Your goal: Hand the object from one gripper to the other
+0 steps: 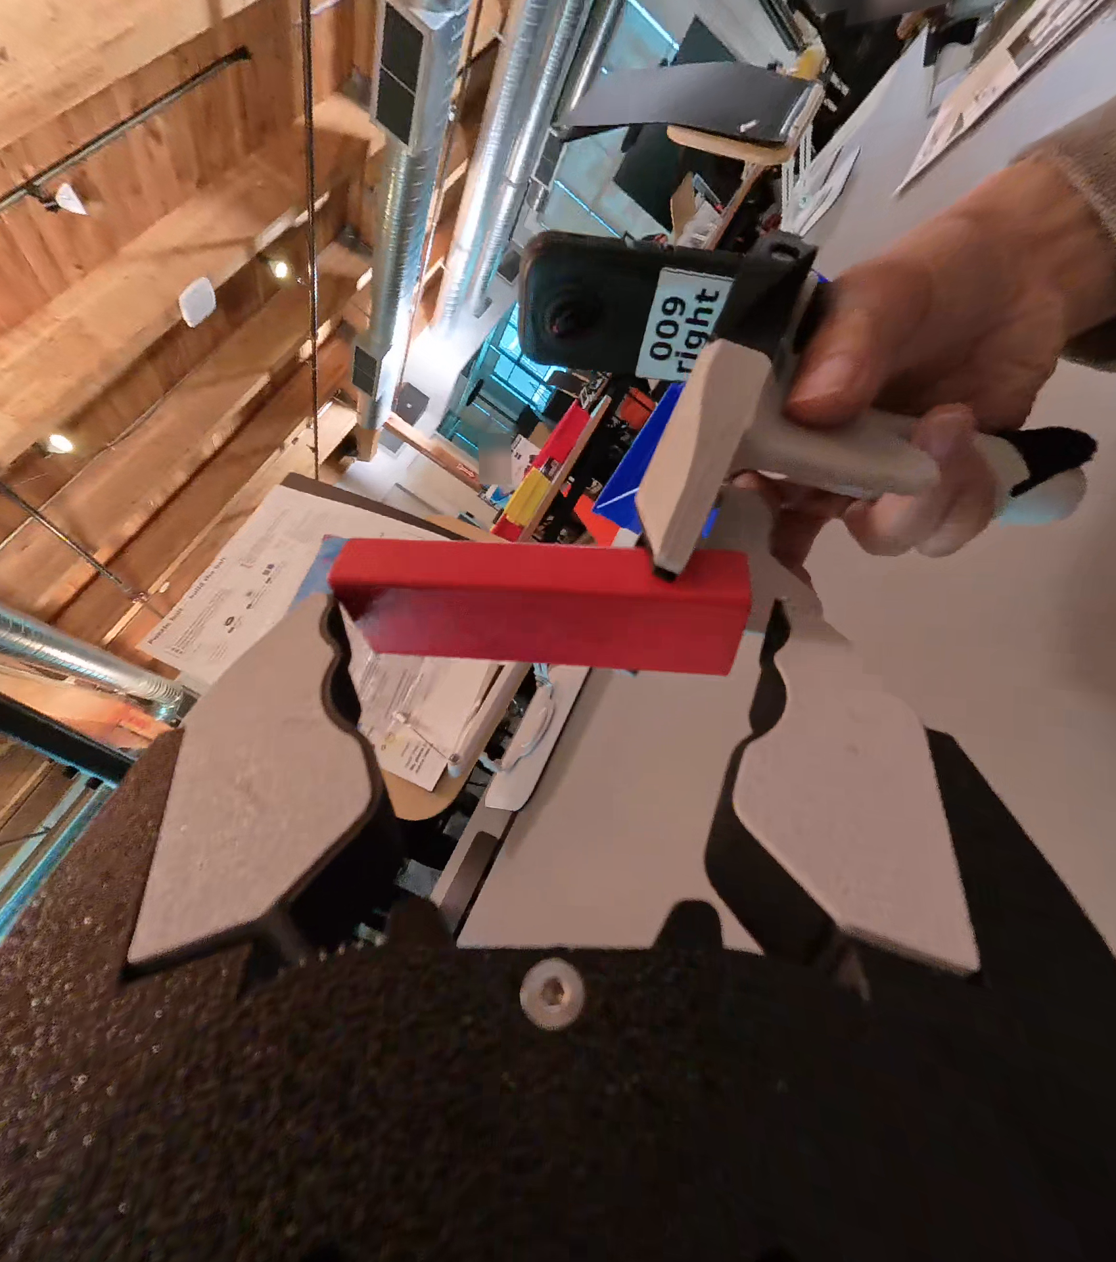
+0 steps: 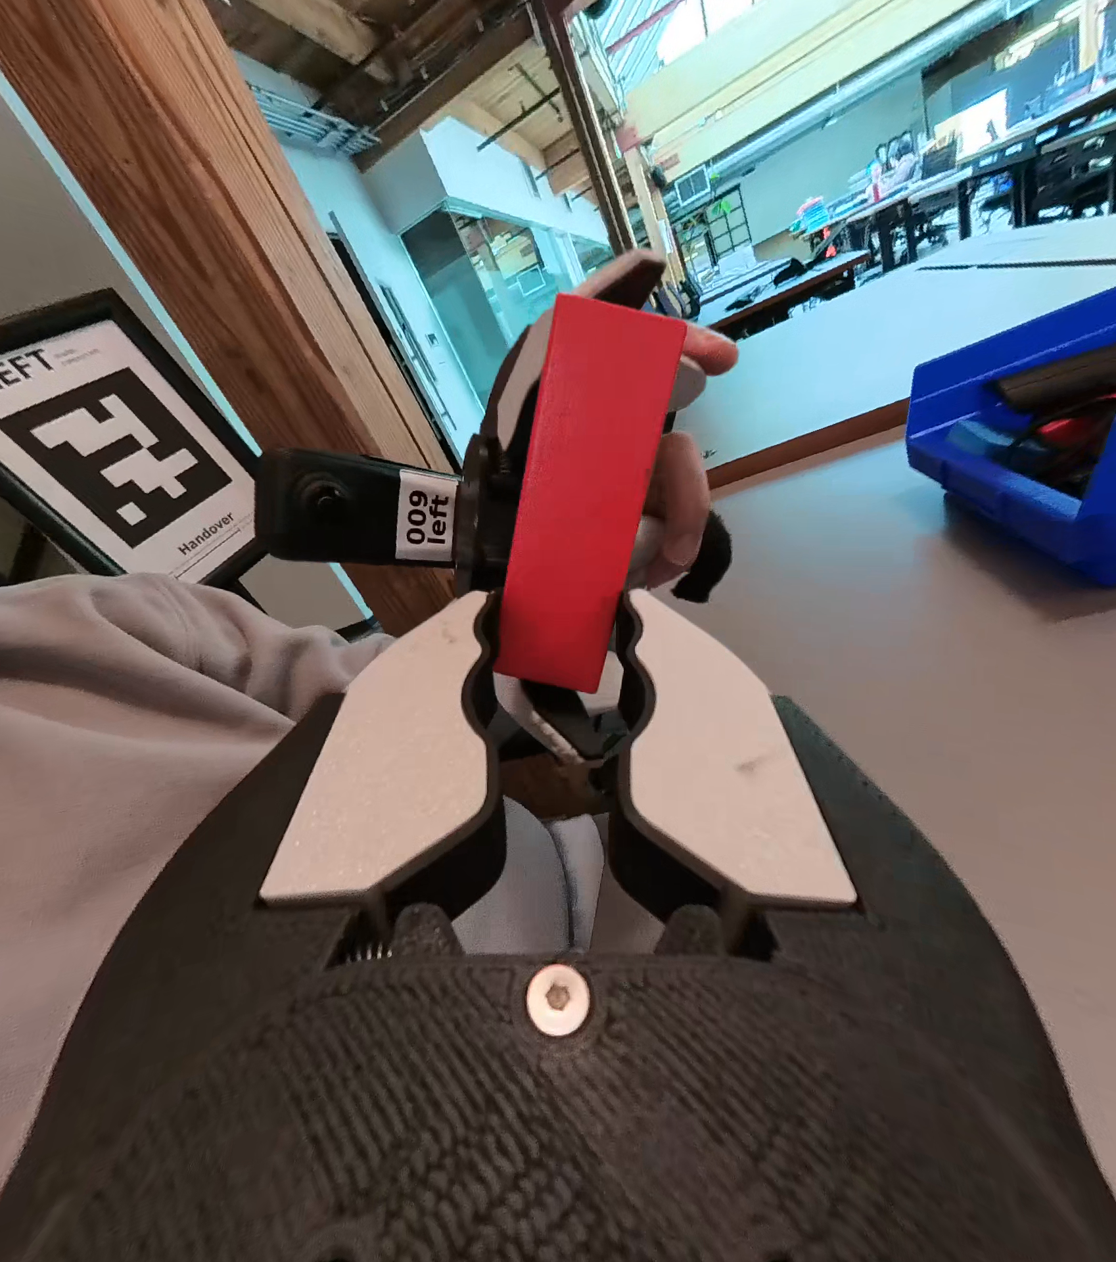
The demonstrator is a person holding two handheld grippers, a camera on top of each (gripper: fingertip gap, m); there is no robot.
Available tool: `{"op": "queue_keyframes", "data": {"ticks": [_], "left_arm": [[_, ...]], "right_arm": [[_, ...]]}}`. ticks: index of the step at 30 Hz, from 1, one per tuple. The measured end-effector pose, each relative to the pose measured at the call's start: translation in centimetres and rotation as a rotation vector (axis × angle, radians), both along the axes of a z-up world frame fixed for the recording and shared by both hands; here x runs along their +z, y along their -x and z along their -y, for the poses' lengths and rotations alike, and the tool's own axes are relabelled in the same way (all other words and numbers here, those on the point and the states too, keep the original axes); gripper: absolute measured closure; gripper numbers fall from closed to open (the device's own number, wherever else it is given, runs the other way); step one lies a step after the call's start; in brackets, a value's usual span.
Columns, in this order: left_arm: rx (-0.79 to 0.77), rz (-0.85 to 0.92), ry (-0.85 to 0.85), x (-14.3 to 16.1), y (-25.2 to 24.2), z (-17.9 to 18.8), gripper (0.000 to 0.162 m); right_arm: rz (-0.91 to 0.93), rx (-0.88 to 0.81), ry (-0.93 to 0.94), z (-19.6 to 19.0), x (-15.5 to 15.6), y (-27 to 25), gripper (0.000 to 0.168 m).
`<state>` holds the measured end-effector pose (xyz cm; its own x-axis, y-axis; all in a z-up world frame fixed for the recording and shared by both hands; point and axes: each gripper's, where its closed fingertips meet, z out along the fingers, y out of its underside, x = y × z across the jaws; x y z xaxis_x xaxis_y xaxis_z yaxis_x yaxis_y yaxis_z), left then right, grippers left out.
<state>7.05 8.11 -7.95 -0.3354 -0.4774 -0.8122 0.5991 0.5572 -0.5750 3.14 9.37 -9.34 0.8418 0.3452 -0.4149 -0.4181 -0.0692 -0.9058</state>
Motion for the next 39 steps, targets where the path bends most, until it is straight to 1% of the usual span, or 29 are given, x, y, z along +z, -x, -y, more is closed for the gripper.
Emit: {"op": "queue_keyframes", "data": {"ticks": [4, 7, 8, 9, 11, 13, 14, 15, 16, 18, 19, 21, 22, 24, 26, 28, 30, 31, 33, 34, 36, 38, 39], "left_arm": [[-0.037, -0.01, 0.031, -0.1, 0.2, 0.1, 0.053], [-0.029, -0.075, 0.0, -1.0, -0.3, -0.1, 0.053], [-0.013, -0.11, 0.004, -1.2, -0.7, -0.2, 0.053], [-0.012, -0.156, 0.018, -1.3, -0.8, -0.2, 0.054], [-0.039, -0.27, 0.062, -1.7, -0.9, -0.2, 0.054], [-0.072, -0.39, 0.124, -1.9, -1.1, -0.4, 0.054], [-0.098, -0.47, 0.148, -2.3, -1.0, -0.4, 0.054], [-0.119, -0.564, 0.159, -3.0, -1.0, -0.5, 0.054], [-0.147, -0.66, 0.178, -3.6, -0.8, -0.4, 0.054], [-0.208, -0.817, 0.203, -4.6, -0.3, -0.3, 0.054], [-0.246, -0.869, 0.223, -4.8, 0.0, -0.1, 0.054], [-0.349, -0.947, 0.265, -4.5, 0.9, 0.3, 0.054], [-0.393, -0.972, 0.284, -4.2, 1.3, 0.4, 0.054], [-0.449, -1.03, 0.312, -4.0, 1.9, 0.5, 0.054], [-0.503, -1.094, 0.344, -3.7, 2.4, 0.9, 0.054], [-0.581, -1.154, 0.372, -3.2, 3.3, 1.7, 0.054], [-0.623, -1.204, 0.368, -3.3, 3.9, 2.4, 0.054], [-0.626, -1.219, 0.358, -3.5, 4.0, 2.6, 0.054], [-0.625, -1.242, 0.341, -4.0, 4.2, 2.8, 0.054], [-0.615, -1.251, 0.326, -4.4, 4.2, 2.8, 0.054], [-0.587, -1.232, 0.315, -4.8, 3.9, 2.8, 0.054], [-0.53, -1.173, 0.322, -4.8, 3.0, 2.8, 0.053], [-0.487, -1.129, 0.331, -4.7, 2.3, 2.6, 0.053]], "right_arm": [[0.004, 0.038, 0.022, 0.0, -0.5, 0.6, 0.135], [0.049, -0.005, 0.052, -0.2, -1.1, 0.1, 0.134], [0.076, -0.03, 0.047, -0.3, -1.2, -0.1, 0.131], [0.125, -0.067, 0.031, -0.4, -1.0, -0.5, 0.122], [0.301, -0.179, 0.015, -0.4, -0.7, -1.4, 0.101], [0.574, -0.286, 0.006, -0.1, -0.5, -2.2, 0.088], [0.724, -0.339, -0.006, 0.2, -0.3, -2.5, 0.078], [0.876, -0.362, -0.024, 0.5, 0.0, -2.3, 0.073], [1.023, -0.374, -0.031, 0.8, 0.1, -2.1, 0.074], [1.221, -0.398, -0.048, 1.4, 0.7, -1.6, 0.075], [1.303, -0.412, -0.05, 1.6, 0.9, -1.6, 0.078], [1.474, -0.383, 0.0, 2.0, -0.1, -1.6, 0.076], [1.535, -0.365, 0.048, 2.2, -0.8, -1.8, 0.078], [1.622, -0.377, 0.097, 2.2, -1.5, -2.4, 0.075], [1.672, -0.38, 0.074, 1.4, -1.9, -2.0, 0.076], [1.775, -0.402, 0.055, 0.5, -2.0, -1.7, 0.078], [1.892, -0.438, 0.059, -0.1, -2.1, -1.8, 0.082], [1.936, -0.444, 0.051, -0.3, -2.2, -1.7, 0.088], [1.959, -0.461, 0.044, -0.4, -2.2, -1.7, 0.121], [1.94, -0.452, 0.044, -0.4, -2.2, -1.7, 0.131], [1.854, -0.43, 0.095, -0.3, -2.6, -2.1, 0.134], [1.808, -0.472, 0.139, -0.3, -2.7, -2.9, 0.135], [1.774, -0.479, 0.191, -0.3, -3.0, -3.5, 0.135]]}}
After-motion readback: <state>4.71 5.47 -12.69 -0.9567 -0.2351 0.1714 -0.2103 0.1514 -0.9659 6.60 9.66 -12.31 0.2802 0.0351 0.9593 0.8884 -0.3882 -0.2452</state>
